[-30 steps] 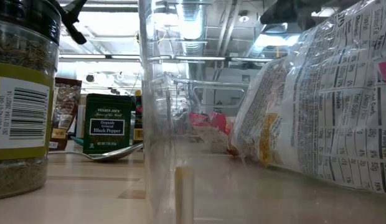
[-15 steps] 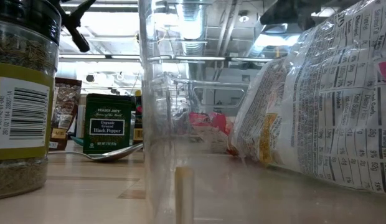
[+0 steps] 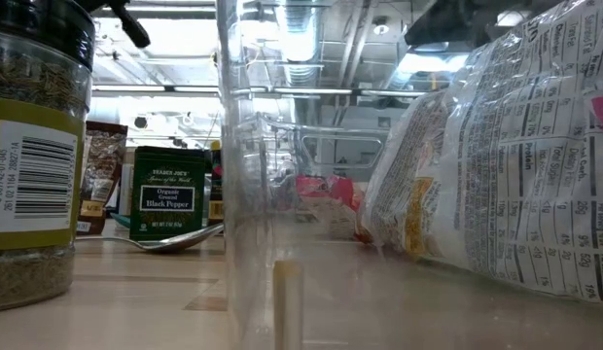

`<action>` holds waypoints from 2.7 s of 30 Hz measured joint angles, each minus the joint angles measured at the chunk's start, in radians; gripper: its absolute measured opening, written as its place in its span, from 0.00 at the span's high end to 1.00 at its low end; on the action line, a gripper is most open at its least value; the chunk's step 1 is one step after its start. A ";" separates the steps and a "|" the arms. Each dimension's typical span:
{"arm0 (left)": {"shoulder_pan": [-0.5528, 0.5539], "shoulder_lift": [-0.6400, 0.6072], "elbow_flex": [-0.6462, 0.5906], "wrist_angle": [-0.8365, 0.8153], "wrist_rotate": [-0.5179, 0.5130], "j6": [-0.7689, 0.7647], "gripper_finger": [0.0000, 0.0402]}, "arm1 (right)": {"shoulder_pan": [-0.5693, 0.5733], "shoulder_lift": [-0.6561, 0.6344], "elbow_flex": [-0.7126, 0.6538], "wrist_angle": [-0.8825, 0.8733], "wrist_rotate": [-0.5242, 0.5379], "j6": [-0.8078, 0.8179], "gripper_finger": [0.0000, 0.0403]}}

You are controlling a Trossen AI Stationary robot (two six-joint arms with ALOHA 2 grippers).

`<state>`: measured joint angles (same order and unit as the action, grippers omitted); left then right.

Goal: Pick & Place Food Item
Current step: Put the orange seasoning pack into the top transparent bin

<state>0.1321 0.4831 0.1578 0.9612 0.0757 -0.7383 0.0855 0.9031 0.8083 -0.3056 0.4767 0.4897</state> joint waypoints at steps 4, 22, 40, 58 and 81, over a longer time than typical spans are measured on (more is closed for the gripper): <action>-0.003 0.065 0.075 -0.002 0.000 0.001 1.00 | -0.003 0.000 0.000 0.000 0.000 -0.003 0.97; -0.060 0.260 0.483 -0.924 -0.001 -0.058 1.00 | -0.003 0.000 0.000 -0.001 -0.004 -0.003 0.97; -0.334 0.467 0.744 -1.997 -0.175 -0.116 1.00 | -0.003 0.000 0.000 -0.001 -0.004 -0.003 0.97; -0.369 0.505 0.745 -2.039 -0.144 -0.075 0.99 | -0.003 0.000 0.000 -0.001 -0.005 0.000 0.97; -0.368 0.507 0.745 -2.114 -0.225 0.127 0.51 | -0.001 0.000 0.000 -0.001 -0.007 0.000 0.97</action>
<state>-0.2363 0.9899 0.9024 -1.1530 -0.1496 -0.6110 0.0845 0.9031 0.8083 -0.3069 0.4701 0.4892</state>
